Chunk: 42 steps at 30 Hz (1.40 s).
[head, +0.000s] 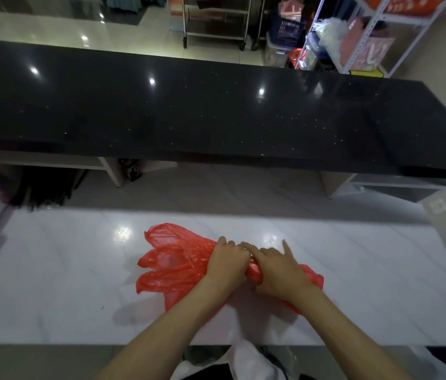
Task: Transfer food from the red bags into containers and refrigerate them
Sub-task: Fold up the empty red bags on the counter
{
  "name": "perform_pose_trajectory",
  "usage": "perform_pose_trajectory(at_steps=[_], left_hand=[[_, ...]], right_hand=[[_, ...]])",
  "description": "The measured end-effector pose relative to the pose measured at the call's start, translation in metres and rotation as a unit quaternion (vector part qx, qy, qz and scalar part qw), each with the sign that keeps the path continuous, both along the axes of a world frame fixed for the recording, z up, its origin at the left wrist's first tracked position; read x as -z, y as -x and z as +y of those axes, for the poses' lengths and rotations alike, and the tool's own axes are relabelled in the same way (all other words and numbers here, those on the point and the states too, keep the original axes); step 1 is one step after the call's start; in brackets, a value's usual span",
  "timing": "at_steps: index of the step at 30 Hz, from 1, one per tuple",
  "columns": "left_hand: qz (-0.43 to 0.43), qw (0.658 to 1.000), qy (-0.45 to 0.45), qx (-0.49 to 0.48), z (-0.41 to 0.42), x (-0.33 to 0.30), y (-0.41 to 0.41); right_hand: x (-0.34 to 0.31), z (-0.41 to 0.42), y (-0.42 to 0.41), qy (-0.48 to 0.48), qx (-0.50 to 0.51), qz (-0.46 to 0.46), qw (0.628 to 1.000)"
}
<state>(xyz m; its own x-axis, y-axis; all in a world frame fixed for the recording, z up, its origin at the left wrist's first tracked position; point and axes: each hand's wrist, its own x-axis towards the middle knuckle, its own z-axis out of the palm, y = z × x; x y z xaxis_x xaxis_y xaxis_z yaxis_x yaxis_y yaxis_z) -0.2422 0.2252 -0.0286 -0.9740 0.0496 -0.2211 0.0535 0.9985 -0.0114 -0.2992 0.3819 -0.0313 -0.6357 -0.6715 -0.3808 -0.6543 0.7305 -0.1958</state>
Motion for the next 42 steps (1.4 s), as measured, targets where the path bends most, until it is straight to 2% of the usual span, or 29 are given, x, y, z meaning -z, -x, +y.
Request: perform_pose_trajectory(at_steps=[4,6,10,13,15,17,18,20,22,24,25,27,30,32,34,36,39,42], left_hand=[[0.000,1.000,0.004,-0.016,-0.015,-0.009,-0.001],[-0.022,0.999,-0.010,-0.041,-0.030,-0.011,-0.004],[-0.103,0.985,-0.122,-0.065,-0.056,-0.025,-0.005],[-0.094,0.976,-0.174,-0.090,-0.075,-0.030,-0.008],[-0.079,0.953,-0.255,-0.140,-0.086,-0.025,-0.014],[-0.041,0.896,-0.373,-0.237,-0.087,-0.017,-0.022],[-0.015,0.852,-0.434,-0.291,-0.082,-0.014,-0.024],[0.037,0.737,-0.549,-0.393,-0.067,-0.014,-0.024],[0.056,0.627,-0.621,-0.466,-0.049,-0.017,-0.020],[0.049,0.562,-0.661,-0.495,-0.031,-0.023,-0.018],[0.045,0.545,-0.676,-0.493,-0.023,-0.024,-0.018],[0.042,0.551,-0.692,-0.465,-0.008,-0.023,-0.022],[0.039,0.609,-0.687,-0.395,0.003,-0.020,-0.029],[0.029,0.648,-0.674,-0.354,0.006,-0.020,-0.032],[0.039,0.663,-0.659,-0.352,0.015,-0.024,-0.035],[0.110,0.650,-0.649,-0.380,0.033,-0.028,-0.038],[0.229,0.599,-0.651,-0.406,0.067,-0.031,-0.050],[0.266,0.576,-0.647,-0.423,0.091,-0.027,-0.078]], right_hand=[[-0.006,-0.015,0.002,0.015,0.021,0.068,0.997],[-0.009,-0.011,0.005,0.019,0.043,0.066,0.997],[-0.013,-0.013,0.005,0.084,0.141,-0.013,0.986],[-0.018,-0.012,0.006,0.129,0.223,-0.082,0.963],[-0.019,-0.007,0.006,0.149,0.255,-0.114,0.948],[-0.022,-0.004,0.005,0.179,0.259,-0.128,0.940],[-0.025,-0.004,0.001,0.204,0.252,-0.150,0.934],[-0.032,-0.010,-0.015,0.266,0.218,-0.245,0.907],[-0.034,-0.021,-0.038,0.300,0.188,-0.320,0.879],[-0.027,-0.028,-0.052,0.342,0.218,-0.345,0.847],[-0.023,-0.029,-0.053,0.371,0.246,-0.353,0.823],[-0.021,-0.027,-0.042,0.400,0.281,-0.349,0.800],[-0.026,-0.017,-0.019,0.393,0.276,-0.339,0.809],[-0.030,-0.010,-0.006,0.395,0.260,-0.364,0.802],[-0.033,-0.007,0.001,0.393,0.245,-0.381,0.800],[-0.035,-0.010,0.004,0.397,0.236,-0.382,0.801],[-0.034,-0.018,-0.001,0.431,0.237,-0.376,0.785],[-0.031,-0.026,-0.017,0.430,0.211,-0.415,0.773]])
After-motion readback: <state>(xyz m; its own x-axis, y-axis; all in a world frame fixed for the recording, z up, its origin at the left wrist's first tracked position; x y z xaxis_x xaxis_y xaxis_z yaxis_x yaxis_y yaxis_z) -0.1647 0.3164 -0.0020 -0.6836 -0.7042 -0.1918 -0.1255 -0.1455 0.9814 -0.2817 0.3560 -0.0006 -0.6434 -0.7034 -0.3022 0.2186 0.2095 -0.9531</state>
